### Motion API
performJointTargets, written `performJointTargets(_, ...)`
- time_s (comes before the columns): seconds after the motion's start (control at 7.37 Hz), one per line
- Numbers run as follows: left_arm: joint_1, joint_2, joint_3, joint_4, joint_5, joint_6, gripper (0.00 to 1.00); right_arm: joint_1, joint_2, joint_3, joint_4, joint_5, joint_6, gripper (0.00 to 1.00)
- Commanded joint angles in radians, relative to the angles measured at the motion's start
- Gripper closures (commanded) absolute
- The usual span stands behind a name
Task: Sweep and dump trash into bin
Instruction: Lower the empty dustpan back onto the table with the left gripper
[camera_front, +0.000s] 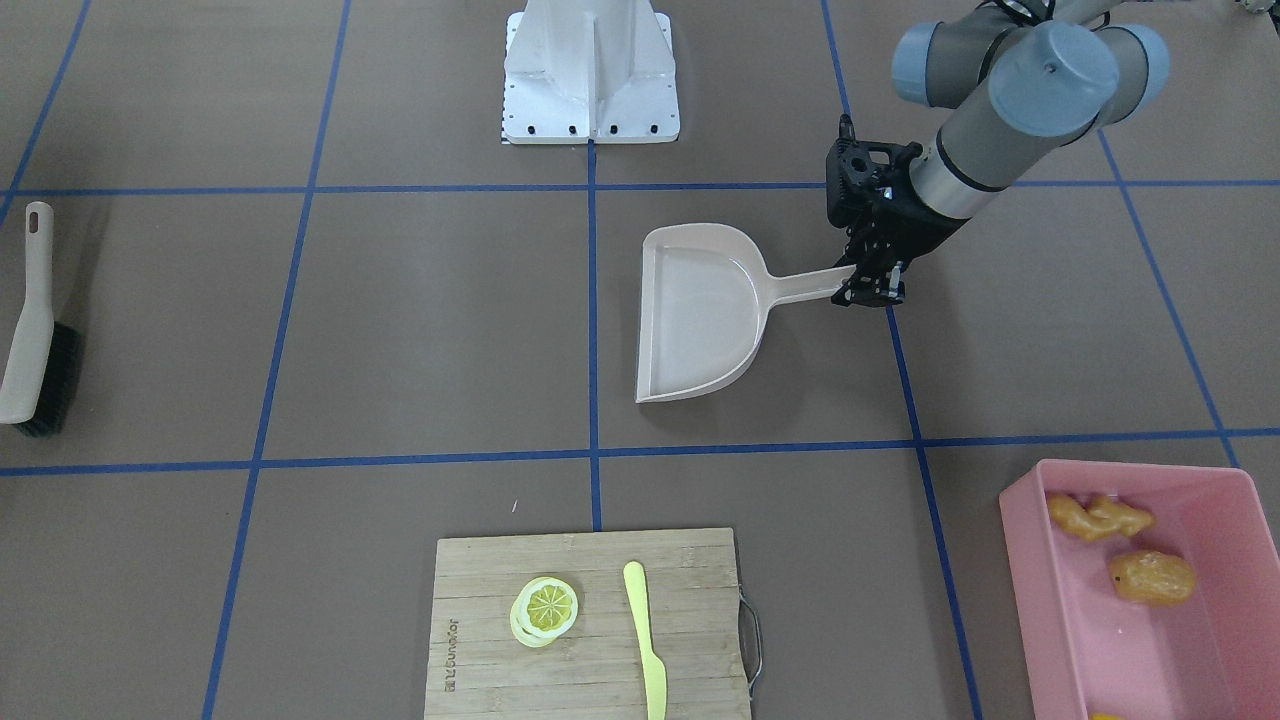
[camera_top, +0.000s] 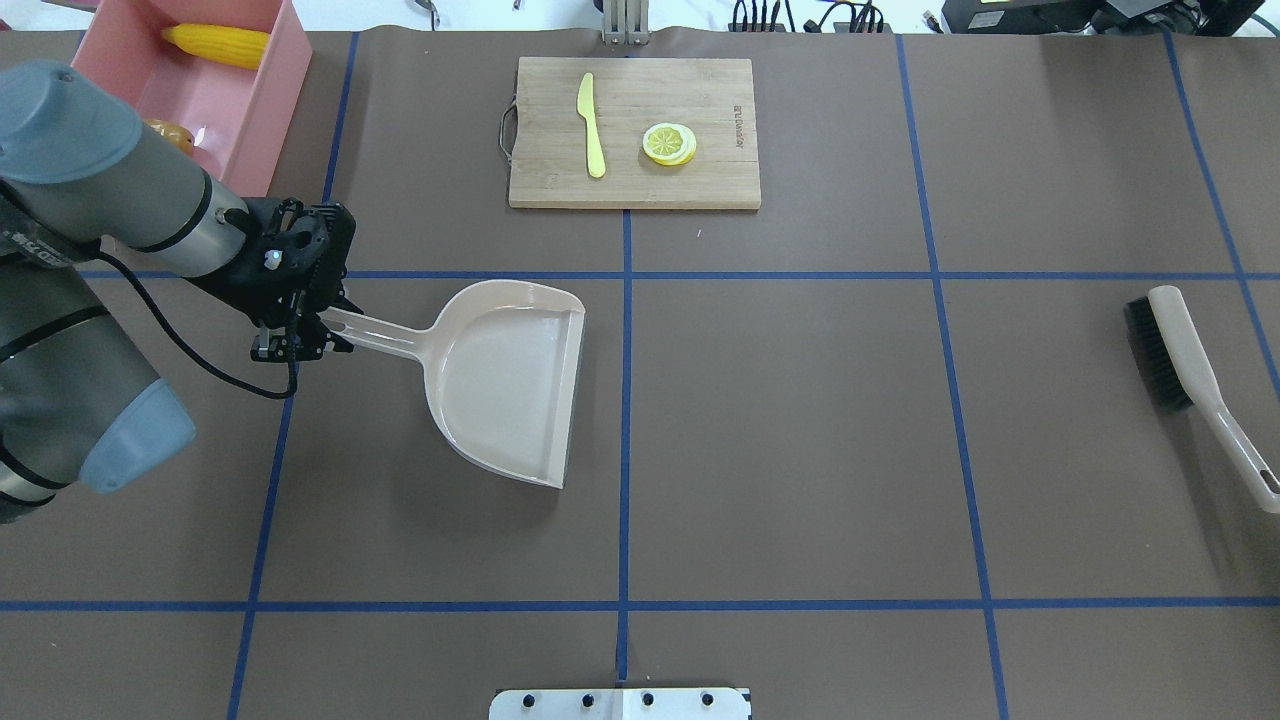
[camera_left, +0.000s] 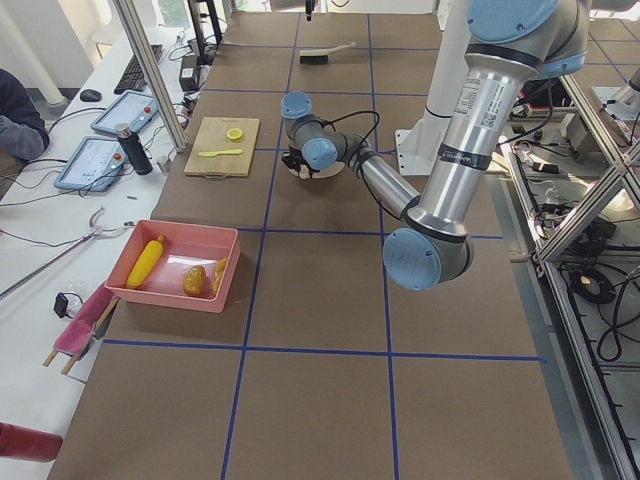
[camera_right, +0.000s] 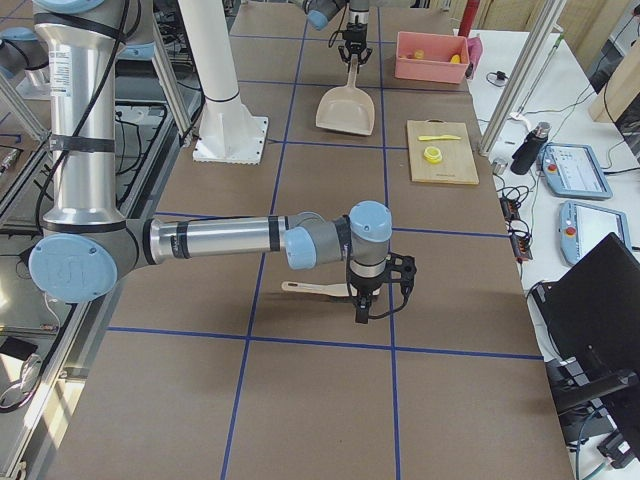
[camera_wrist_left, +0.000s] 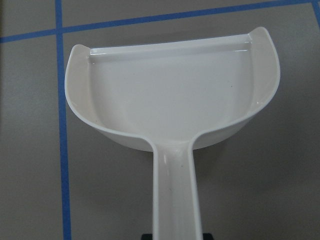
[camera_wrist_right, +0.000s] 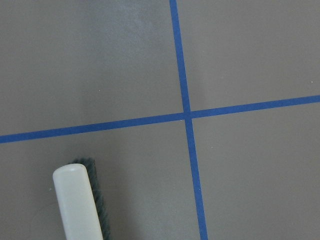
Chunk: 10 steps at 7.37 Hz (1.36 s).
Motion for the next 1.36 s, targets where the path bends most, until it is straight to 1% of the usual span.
performJointTargets(0.0,0.021,0.000,0.018,-0.037,0.001,-0.044,0.84,0.043,-0.003,-0.003,-0.029,0.015,-0.123,0.00)
performJointTargets(0.14,0.024,0.000,0.032,-0.044,0.003,-0.046,0.63,0.057,-0.010,0.001,-0.033,0.015,-0.208,0.00)
performJointTargets(0.27,0.022,0.000,0.029,-0.045,0.001,-0.044,0.59,0.057,-0.016,0.007,-0.027,0.012,-0.216,0.00)
performJointTargets(0.41,0.024,0.000,0.029,-0.062,0.001,-0.040,0.04,0.057,-0.029,0.004,-0.026,0.012,-0.220,0.00)
performJointTargets(0.54,0.022,0.000,0.024,-0.065,0.001,-0.040,0.01,0.057,-0.029,0.006,-0.024,0.010,-0.238,0.00)
performJointTargets(0.68,0.019,0.000,0.011,-0.064,0.003,-0.041,0.01,0.057,-0.021,0.000,-0.026,0.016,-0.250,0.00)
performJointTargets(0.81,-0.019,0.001,-0.005,-0.044,0.007,-0.062,0.01,0.057,-0.015,0.000,-0.024,0.044,-0.250,0.00)
performJointTargets(0.95,-0.103,0.006,-0.008,0.060,0.026,-0.091,0.01,0.056,-0.012,-0.012,-0.006,0.053,-0.246,0.00)
performJointTargets(1.09,-0.228,0.041,-0.006,0.144,0.029,-0.101,0.01,0.057,-0.013,-0.023,0.025,0.059,-0.244,0.00)
performJointTargets(1.22,-0.319,0.079,0.004,0.221,0.047,-0.121,0.01,0.057,-0.026,-0.023,0.032,0.076,-0.244,0.00)
